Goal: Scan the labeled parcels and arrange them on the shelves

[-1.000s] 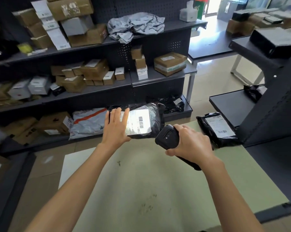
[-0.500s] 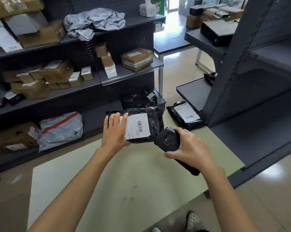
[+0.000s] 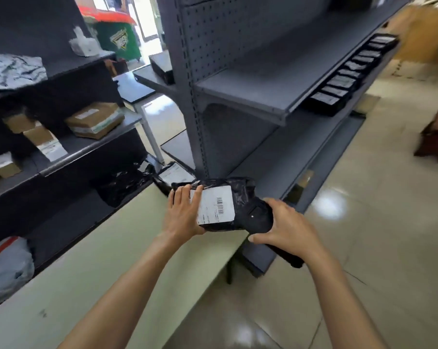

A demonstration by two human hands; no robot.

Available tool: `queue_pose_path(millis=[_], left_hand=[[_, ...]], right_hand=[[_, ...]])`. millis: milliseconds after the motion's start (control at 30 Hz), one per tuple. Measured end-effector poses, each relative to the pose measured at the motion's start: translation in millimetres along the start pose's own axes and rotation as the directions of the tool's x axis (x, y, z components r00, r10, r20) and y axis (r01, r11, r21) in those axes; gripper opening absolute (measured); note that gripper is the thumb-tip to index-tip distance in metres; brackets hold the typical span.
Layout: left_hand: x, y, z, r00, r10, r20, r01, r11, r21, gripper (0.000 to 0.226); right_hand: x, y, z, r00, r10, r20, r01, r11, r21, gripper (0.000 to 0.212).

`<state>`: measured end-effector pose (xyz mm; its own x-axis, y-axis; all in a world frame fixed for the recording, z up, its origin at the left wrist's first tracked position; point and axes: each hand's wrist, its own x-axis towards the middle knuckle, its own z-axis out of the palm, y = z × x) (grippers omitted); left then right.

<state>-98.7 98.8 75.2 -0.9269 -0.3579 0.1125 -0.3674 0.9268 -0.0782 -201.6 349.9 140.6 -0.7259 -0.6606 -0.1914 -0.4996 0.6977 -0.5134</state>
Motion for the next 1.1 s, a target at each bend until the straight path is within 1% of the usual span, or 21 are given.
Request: queue_pose_path(millis=[100,233,367,500,633,733,900,1100], left_hand=[[36.5,82.1,-1.7,0.991,0.13,-0.034,-0.131,0.991,-0.029,0.124],[81.0,193.4,-8.6,0.963,0.263,-0.049,-0.267,0.96,-0.085,0.123],[113.2,298.0,-14.3,0.923,0.383,-0.02,-0.382,0.915,-0.131,0.119],[140.0,378.8,-7.8,0.866,0.499,0.006,-0.493,0.857,-0.152,0.119],[179.1,431.4,5.8,0.808,0.589,0.024,-0.583,0.805,-0.11,0.121],[223.0,462.3,17.6,0.784,0.619,0.049,-0.611,0.783,-0.117,0.12],[312.3,491.9,42.3,0.78,0.621,0.077,-0.61,0.782,-0.129,0.118],[451.2,505.0,54.7,0.806,0.582,0.108,-0.563,0.81,-0.165,0.118]], right_hand=[[-21.1,62.5,-40.0,0.997,0.067,-0.049,-0.065,0.997,0.044,0.103],[-55.3,142.1,-90.2,0.972,0.193,-0.134,-0.189,0.981,0.041,0.094],[-86.9,217.5,-129.7,0.916,0.348,-0.201,-0.335,0.937,0.094,0.08],[-105.9,273.7,-152.8,0.854,0.462,-0.24,-0.43,0.885,0.176,0.077],[-103.9,319.9,-163.7,0.813,0.535,-0.232,-0.491,0.842,0.223,0.08],[-82.9,354.8,-173.6,0.787,0.573,-0.229,-0.526,0.817,0.237,0.082],[-6.8,406.2,-203.6,0.795,0.572,-0.2,-0.536,0.818,0.209,0.084],[122.8,451.7,-284.6,0.816,0.539,-0.207,-0.51,0.841,0.182,0.087]])
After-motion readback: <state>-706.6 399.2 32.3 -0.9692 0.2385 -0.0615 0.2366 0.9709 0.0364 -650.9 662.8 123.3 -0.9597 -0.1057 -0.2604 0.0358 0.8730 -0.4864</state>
